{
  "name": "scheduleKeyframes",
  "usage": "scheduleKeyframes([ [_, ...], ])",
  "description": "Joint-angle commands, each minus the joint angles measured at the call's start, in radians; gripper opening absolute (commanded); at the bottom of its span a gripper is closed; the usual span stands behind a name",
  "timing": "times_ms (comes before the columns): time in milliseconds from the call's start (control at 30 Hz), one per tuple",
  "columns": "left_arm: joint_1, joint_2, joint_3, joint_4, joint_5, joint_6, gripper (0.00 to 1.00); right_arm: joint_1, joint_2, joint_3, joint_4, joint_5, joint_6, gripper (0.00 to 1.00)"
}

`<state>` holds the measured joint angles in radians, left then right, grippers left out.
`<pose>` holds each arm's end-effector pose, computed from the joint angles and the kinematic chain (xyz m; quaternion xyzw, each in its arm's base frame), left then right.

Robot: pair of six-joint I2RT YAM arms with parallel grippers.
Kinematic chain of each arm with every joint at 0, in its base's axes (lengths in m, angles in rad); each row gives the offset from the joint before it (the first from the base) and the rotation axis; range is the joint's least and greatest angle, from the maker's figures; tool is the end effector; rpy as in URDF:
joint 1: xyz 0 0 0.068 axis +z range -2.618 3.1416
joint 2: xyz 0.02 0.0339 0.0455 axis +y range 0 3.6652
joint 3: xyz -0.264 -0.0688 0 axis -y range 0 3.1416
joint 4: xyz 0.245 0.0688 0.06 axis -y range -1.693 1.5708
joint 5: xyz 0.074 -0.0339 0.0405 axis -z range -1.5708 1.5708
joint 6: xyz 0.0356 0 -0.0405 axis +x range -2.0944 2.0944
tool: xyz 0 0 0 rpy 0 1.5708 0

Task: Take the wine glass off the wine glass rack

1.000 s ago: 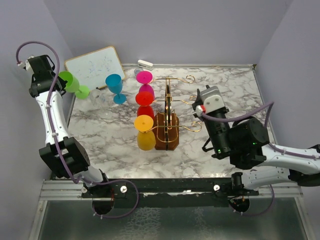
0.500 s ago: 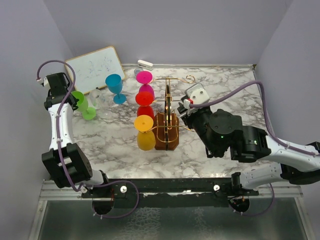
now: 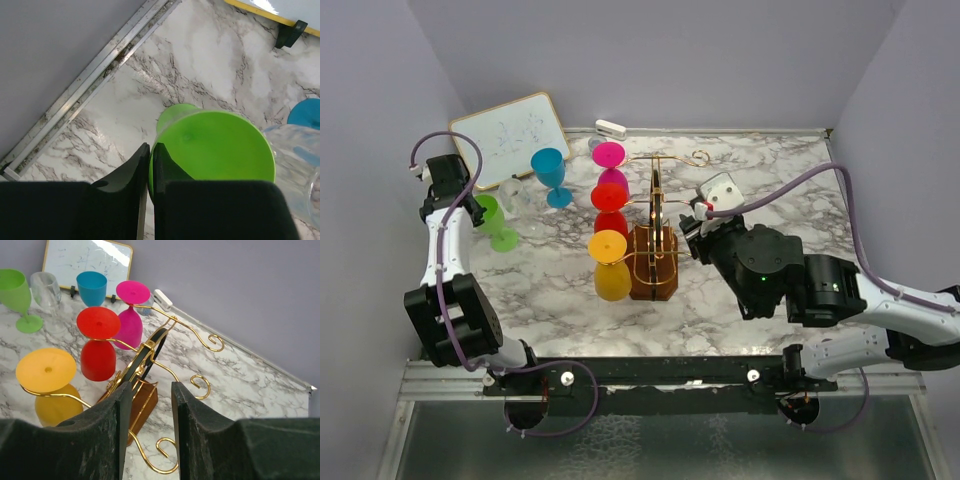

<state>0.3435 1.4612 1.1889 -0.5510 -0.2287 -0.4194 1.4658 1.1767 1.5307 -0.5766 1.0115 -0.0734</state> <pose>0.2959 0.1144 0.2881 -0.3830 0.8429 0.0924 0.3665 0.0529 0.2139 0.4780 -0.2584 0.7013 0.0598 0.6617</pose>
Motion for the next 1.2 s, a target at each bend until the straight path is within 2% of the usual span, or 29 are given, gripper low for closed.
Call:
scheduleKeyframes([
  [0,-0.016,0.005,0.017,-0.013,0.010,0.022,0.16,-0.004,-0.038,-0.010,0.030,0.004,0.028,0.38],
  [167,-0.042,-0.022,0.065,-0.037,0.024,0.023,0.49,-0.004,-0.015,0.003,0.008,-0.011,0.048,0.44],
  [200,-0.048,-0.029,0.076,-0.040,0.030,0.022,0.54,-0.005,-0.008,0.007,0.001,-0.015,0.055,0.45],
  [267,-0.059,-0.049,0.099,-0.052,0.033,0.022,0.57,-0.008,0.010,0.013,-0.022,-0.020,0.073,0.47],
  [300,-0.067,-0.059,0.108,-0.056,0.027,0.020,0.69,-0.011,0.020,0.017,-0.033,-0.025,0.082,0.48],
  [333,-0.076,-0.072,0.115,-0.060,0.018,0.019,0.71,-0.016,0.028,0.020,-0.041,-0.033,0.088,0.49],
  [433,-0.108,-0.124,0.135,-0.058,0.002,0.008,0.73,-0.051,0.058,0.042,-0.063,-0.080,0.104,0.50],
  [533,-0.137,-0.201,0.116,-0.001,0.039,-0.015,0.73,-0.143,0.090,0.083,-0.058,-0.194,0.100,0.51],
  [667,-0.149,-0.296,0.084,0.077,0.169,-0.054,0.73,-0.333,0.201,0.217,-0.069,-0.429,0.066,0.51],
  [733,-0.163,-0.325,0.059,0.113,0.281,-0.095,0.71,-0.431,0.294,0.326,-0.093,-0.577,0.055,0.51],
  [833,-0.206,-0.359,0.008,0.172,0.439,-0.165,0.69,-0.560,0.505,0.623,-0.193,-0.783,0.060,0.51],
  [867,-0.227,-0.367,-0.008,0.191,0.463,-0.178,0.68,-0.595,0.594,0.820,-0.242,-0.847,0.068,0.51],
  [933,-0.269,-0.376,-0.027,0.196,0.476,-0.183,0.67,-0.661,0.770,1.107,-0.350,-0.983,0.104,0.50],
  [967,-0.285,-0.379,-0.033,0.190,0.479,-0.180,0.67,-0.698,0.820,1.171,-0.349,-1.055,0.148,0.50],
  [1000,-0.298,-0.383,-0.038,0.186,0.489,-0.172,0.67,-0.746,0.832,1.149,-0.310,-1.156,0.204,0.50],
  [1067,-0.324,-0.386,-0.048,0.176,0.501,-0.150,0.67,-0.862,0.760,0.942,-0.144,-1.414,0.337,0.47],
  [1133,-0.350,-0.392,-0.060,0.171,0.503,-0.134,0.65,-0.977,0.709,0.749,0.026,-1.642,0.471,0.38],
  [1167,-0.367,-0.396,-0.065,0.170,0.503,-0.134,0.65,-1.016,0.715,0.728,0.052,-1.724,0.513,0.34],
])
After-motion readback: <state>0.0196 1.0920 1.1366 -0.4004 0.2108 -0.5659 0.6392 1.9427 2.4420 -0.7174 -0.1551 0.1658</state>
